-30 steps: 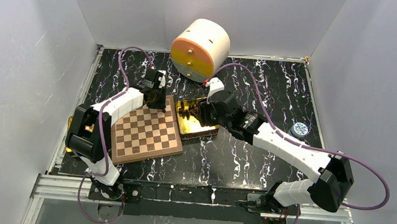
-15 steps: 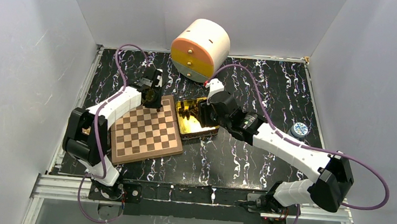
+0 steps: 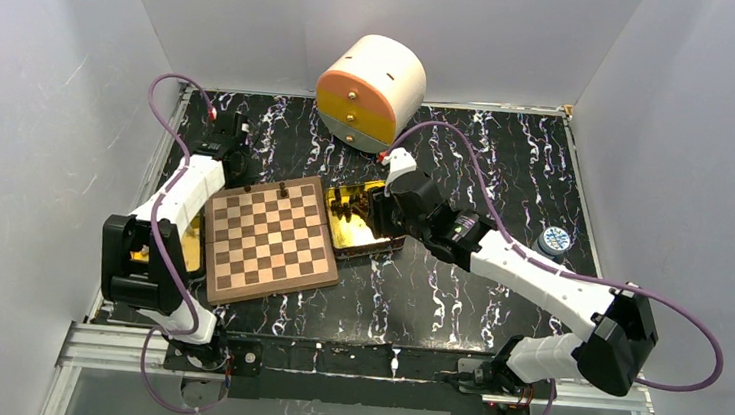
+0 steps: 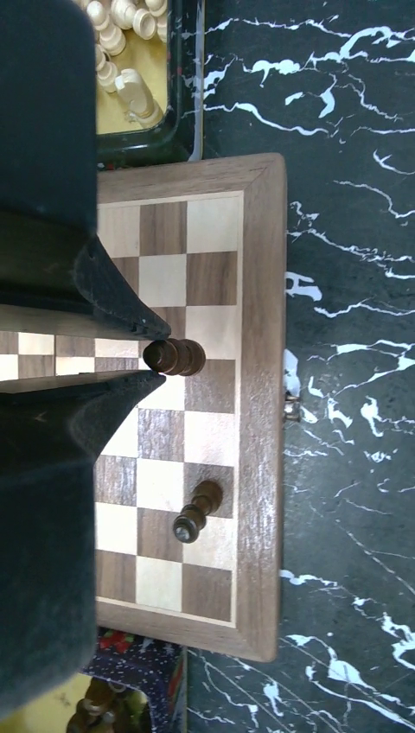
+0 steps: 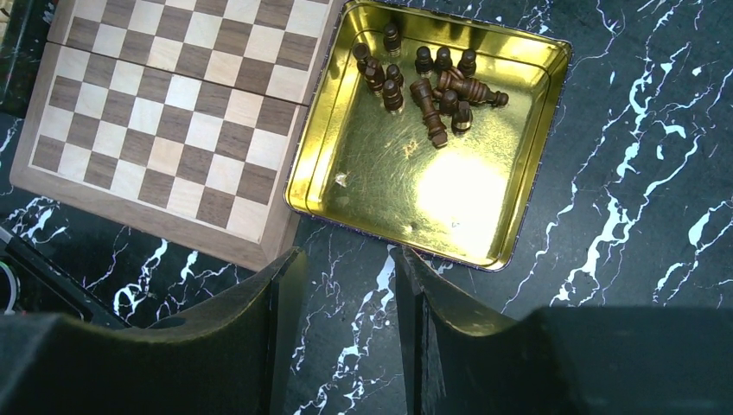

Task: Set up the chess pieces on the board
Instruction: Place the chess piece on the chessboard.

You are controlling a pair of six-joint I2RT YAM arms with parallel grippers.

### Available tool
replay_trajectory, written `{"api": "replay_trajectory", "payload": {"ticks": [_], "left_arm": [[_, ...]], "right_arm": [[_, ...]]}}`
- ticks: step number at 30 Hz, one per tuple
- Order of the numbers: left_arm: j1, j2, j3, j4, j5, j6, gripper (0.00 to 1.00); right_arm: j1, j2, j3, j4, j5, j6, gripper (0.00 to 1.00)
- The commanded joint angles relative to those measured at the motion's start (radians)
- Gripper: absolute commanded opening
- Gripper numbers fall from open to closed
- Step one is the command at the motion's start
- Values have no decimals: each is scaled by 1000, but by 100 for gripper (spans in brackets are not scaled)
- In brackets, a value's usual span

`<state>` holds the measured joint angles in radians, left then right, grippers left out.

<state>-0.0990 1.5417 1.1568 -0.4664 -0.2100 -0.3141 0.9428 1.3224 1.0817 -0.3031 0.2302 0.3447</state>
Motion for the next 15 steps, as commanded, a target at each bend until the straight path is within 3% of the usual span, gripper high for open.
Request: {"api": "replay_trajectory", "payload": {"ticks": [1,15], "left_arm": [[14,19,15,34,-27,-7,17],[24,89,13,25,-67,24,17]], "right_arm": [[0,-42,-9,45,-8,10,52],[-1,-43,-15,54,-15,16,52]]}}
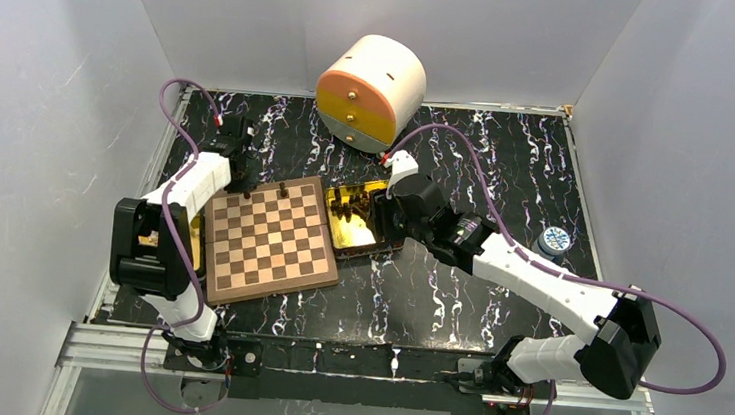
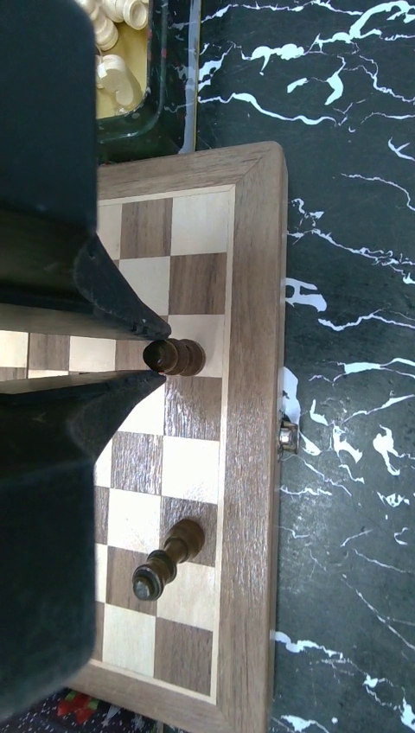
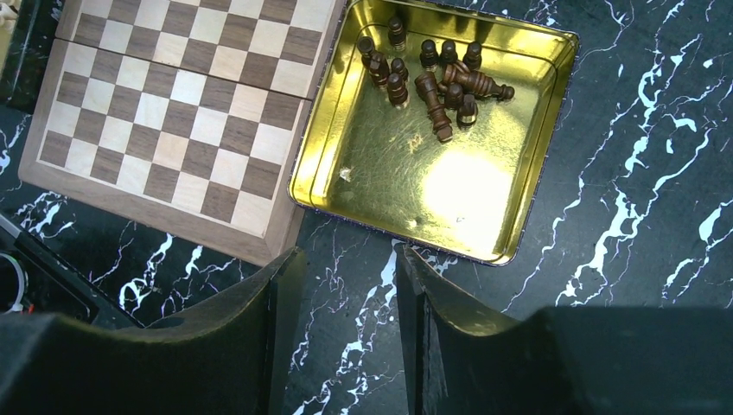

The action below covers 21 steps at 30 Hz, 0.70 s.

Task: Set up the chess pieces on the board
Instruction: Place the chess piece on the chessboard.

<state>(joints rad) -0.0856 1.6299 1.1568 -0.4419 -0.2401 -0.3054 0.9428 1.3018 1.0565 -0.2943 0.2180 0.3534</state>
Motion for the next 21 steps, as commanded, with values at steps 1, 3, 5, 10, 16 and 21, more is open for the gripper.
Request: {"api": "replay_trajectory", "payload": {"ticks": [1,3,5,10,16,21], "left_arm": [[11,3,11,4,-36,19,17],[12,7,10,10,-28,29,17],[12,12,6,11,-27,32,17],[14,14,-2,15,-33,35,18],[14,15,-13,16,-42,35,21],[14,9,-19,16,-52,38,24]], "right_arm": [[0,-20,11,45,-3,7,52],[0,-18,12,45,-2,7,52],[0,-16,11,44,-3,7,52],[-1,-12,13,45,-3,9,52],[0,-10,16,40,0,7,52],[0,-11,13,39,0,8,52]]}}
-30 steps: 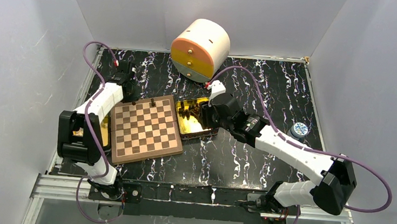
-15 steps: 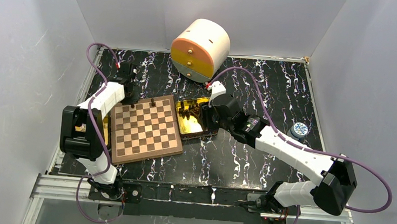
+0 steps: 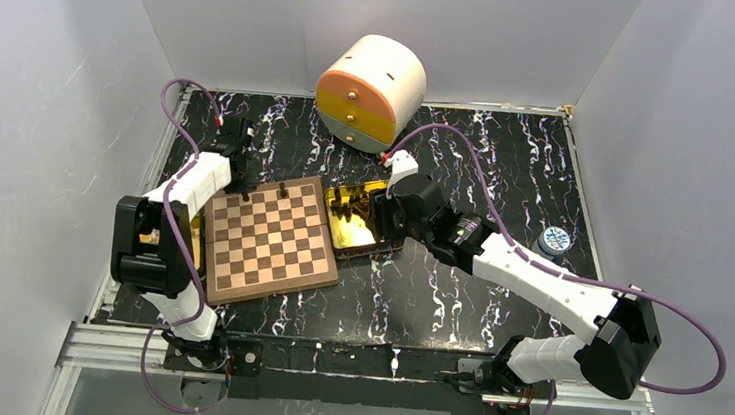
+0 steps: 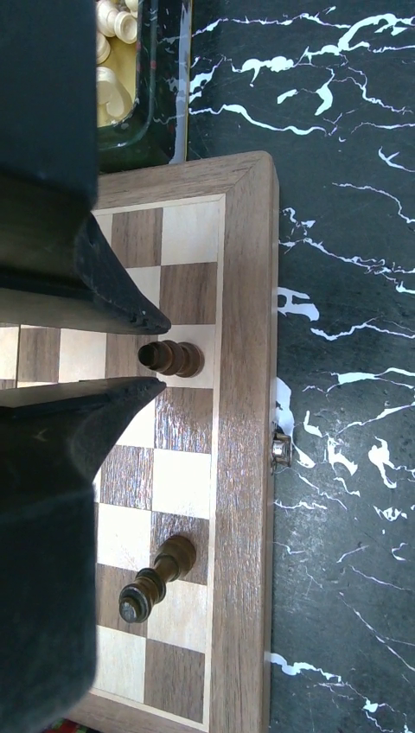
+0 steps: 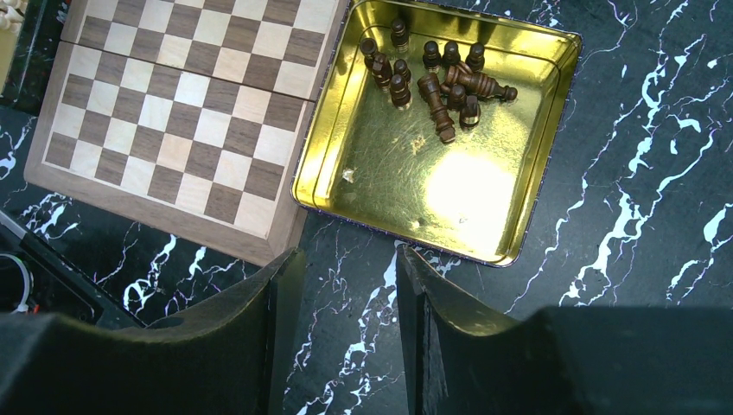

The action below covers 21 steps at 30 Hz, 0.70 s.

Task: Set up the chess pieces on the board
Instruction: Place the chess piece on the chessboard.

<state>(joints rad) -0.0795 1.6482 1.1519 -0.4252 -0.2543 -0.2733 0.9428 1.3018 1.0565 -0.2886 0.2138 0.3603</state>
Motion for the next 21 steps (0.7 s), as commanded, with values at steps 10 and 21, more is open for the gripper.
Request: {"api": "replay_trajectory", "payload": {"ticks": [10,21], "left_arm": [[7,-10,5,-19,-44,11,22],[7,-3,20,-35,-40,26,24]], "right_arm": [[0,-22,5,31,12,0,52],[0,-21,4,32,12,0,52]]}}
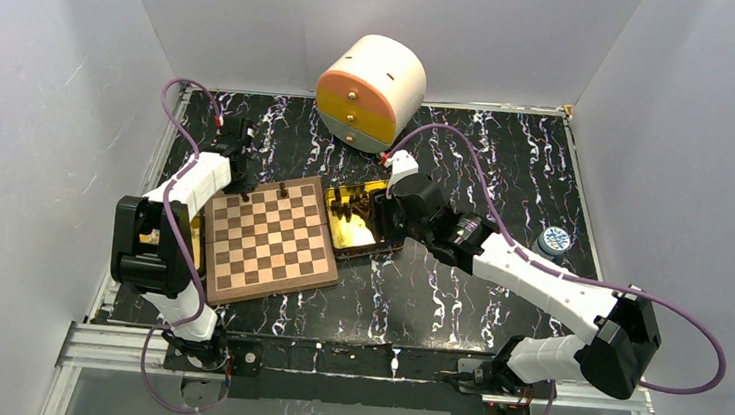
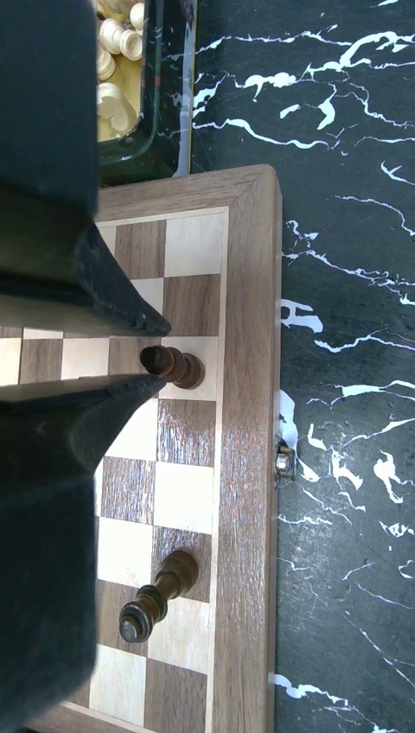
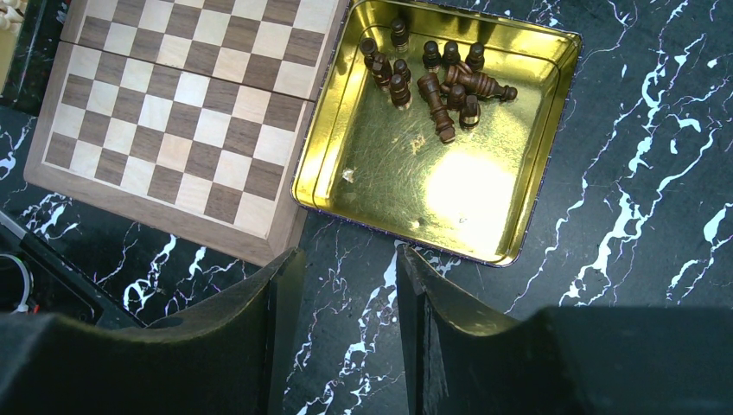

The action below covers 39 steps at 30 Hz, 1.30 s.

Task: Set up the chess pieces on the board
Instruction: Place the chess piece on the chessboard, then move the chess piece to the chessboard.

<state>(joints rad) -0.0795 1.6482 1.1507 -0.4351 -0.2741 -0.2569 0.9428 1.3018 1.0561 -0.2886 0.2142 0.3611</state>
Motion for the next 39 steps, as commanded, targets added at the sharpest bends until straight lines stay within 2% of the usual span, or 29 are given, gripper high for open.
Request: {"api": "replay_trajectory", "payload": {"ticks": [1,7,15,19,22,29,36,39], "left_arm": [[7,-3,27,-27,-15,11,26],[7,-18,100,-45,48,12,34],[1,-19,123,14,318,31,40],[-10,-2,111,31,355,34,45],[-25,13,111,35,361,39,49],[-70,58,115,41,321,59,49],[-101,97,123,33,289,69,41],[-115,95,127,10,212,74,35]], "right_arm": [[-1,-23,4,30,11,-1,52],[-1,-25,5,28,13,-1,52],[0,-13,12,29,8,-1,53],[-1,-3,22,26,8,-2,52],[0,-1,28,25,11,-4,53],[-1,6,33,27,7,-4,53],[0,2,28,27,11,-6,53],[-1,1,29,26,18,-9,53]]}}
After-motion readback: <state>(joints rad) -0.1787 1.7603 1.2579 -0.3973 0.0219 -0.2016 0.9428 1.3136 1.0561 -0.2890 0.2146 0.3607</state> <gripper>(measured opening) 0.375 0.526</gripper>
